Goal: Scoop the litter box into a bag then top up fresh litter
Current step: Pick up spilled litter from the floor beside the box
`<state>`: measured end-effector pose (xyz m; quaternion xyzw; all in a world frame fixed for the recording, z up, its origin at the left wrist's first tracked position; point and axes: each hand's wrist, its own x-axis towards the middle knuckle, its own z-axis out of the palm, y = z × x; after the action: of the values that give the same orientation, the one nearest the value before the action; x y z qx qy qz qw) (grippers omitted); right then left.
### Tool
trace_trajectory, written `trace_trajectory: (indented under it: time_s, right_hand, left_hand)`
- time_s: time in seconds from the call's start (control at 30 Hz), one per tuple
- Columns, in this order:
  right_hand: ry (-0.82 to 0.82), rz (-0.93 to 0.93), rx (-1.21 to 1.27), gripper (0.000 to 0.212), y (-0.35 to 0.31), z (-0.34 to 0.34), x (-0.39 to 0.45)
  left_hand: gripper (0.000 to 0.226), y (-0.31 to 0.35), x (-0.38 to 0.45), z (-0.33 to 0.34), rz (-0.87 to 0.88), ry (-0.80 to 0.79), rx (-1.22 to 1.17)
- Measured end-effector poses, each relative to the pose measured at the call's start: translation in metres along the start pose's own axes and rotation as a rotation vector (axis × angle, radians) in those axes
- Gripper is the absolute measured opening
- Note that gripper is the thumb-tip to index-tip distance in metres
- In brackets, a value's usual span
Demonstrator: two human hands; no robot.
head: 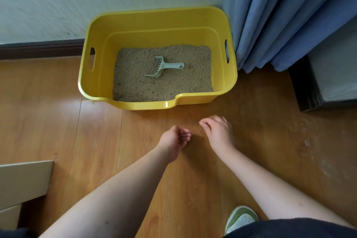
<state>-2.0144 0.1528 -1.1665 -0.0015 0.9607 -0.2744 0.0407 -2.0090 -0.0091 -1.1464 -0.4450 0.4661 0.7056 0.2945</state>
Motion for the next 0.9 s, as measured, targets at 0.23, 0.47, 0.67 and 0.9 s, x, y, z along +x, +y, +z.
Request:
trace_trajectory:
  time_s: [0.23, 0.47, 0.67, 0.9]
  right_hand:
    - [-0.185, 0.075, -0.121, 0.025, 0.006, 0.02, -0.018]
    - [-0.132, 0.043, -0.141, 0.009, 0.004, 0.023, -0.013]
    - [-0.035, -0.167, 0.048, 0.002, -0.013, 0.017, -0.017]
    - [0.01, 0.219, 0.007, 0.02, 0.015, 0.002, 0.003]
  left_hand:
    - [0.042, 0.001, 0.001, -0.005, -0.039, -0.036, -0.053]
    - [0.042, -0.003, 0.0, -0.011, -0.05, -0.047, -0.065]
    - [0.039, -0.003, 0.003, -0.001, -0.036, -0.021, -0.025]
    - [0.041, 0.001, 0.001, 0.006, -0.032, 0.042, 0.032]
